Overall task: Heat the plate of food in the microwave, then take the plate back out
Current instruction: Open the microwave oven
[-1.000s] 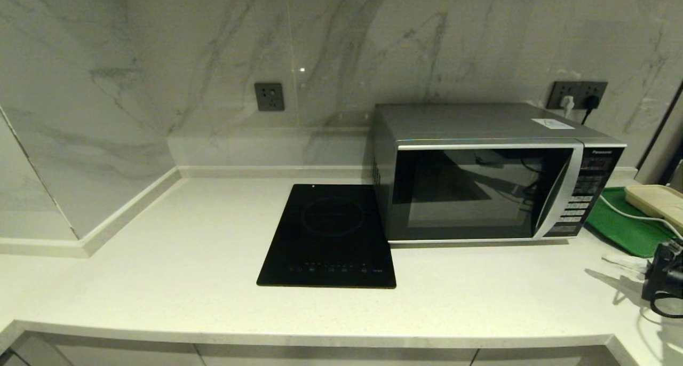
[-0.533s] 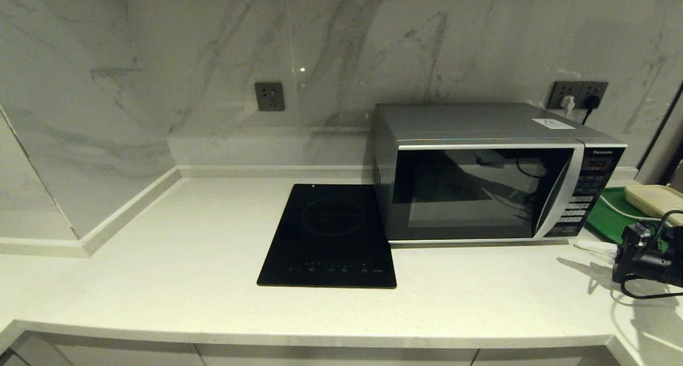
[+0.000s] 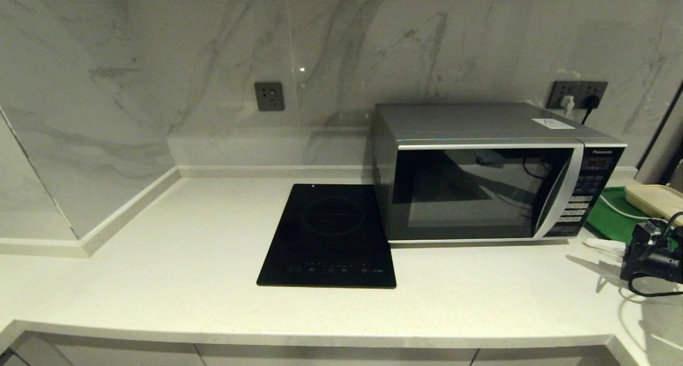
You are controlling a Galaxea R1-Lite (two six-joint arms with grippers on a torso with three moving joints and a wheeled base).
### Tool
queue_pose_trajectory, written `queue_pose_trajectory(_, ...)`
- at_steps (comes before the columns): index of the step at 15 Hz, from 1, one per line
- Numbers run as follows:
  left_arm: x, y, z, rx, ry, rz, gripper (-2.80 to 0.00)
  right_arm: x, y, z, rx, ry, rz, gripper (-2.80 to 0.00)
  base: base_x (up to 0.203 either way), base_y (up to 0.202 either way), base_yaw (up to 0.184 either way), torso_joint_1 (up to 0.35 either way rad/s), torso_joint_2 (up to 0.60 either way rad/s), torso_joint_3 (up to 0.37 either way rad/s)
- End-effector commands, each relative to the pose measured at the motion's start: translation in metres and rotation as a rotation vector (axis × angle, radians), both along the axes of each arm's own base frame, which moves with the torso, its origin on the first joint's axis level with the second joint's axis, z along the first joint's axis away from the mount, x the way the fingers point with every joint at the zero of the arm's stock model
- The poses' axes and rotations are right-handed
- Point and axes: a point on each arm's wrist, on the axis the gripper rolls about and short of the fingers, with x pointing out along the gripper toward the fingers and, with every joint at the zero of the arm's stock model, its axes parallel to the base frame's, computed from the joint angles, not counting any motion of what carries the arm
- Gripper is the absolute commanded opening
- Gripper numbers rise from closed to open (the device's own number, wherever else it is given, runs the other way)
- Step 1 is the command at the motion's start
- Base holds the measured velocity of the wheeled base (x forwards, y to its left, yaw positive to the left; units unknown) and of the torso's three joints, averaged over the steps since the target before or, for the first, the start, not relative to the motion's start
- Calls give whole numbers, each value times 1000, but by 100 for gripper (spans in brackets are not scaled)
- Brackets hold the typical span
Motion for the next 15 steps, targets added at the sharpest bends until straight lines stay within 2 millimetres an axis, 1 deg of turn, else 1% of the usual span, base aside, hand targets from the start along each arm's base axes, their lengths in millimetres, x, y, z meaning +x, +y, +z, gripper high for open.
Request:
queue_pose_trajectory(1, 0, 0, 0, 0, -1, 0, -280, -1, -2, -3, 0, 6, -7, -280, 0, 0, 0, 0, 0, 0)
queue_pose_trajectory(5, 0, 0, 0, 0, -1, 0, -280, 1, -3, -2, -27, 17, -19, -280, 0, 0, 0, 0, 0, 0)
queue_pose_trajectory(7, 0, 0, 0, 0, -1, 0, -280, 3, -5, 4, -42, -2, -18, -280, 0, 0, 0, 0, 0, 0)
queue_pose_trajectory(9, 0, 0, 0, 0, -1, 0, -280, 5, -6, 16, -95, -58, -13, -280, 0, 0, 0, 0, 0, 0)
queue_pose_trajectory(12, 0, 0, 0, -1, -1, 1, -280, 6, -7, 37, -298, -261, 26, -280, 0, 0, 0, 0, 0, 0)
queue_pose_trajectory(13, 0, 0, 0, 0, -1, 0, -280, 3, -7, 46, -353, -311, 33, -280, 0, 0, 0, 0, 0, 0)
queue_pose_trajectory(15, 0, 0, 0, -1, -1, 1, -280, -12, -9, 62, -402, -326, 14, -280, 0, 0, 0, 0, 0, 0)
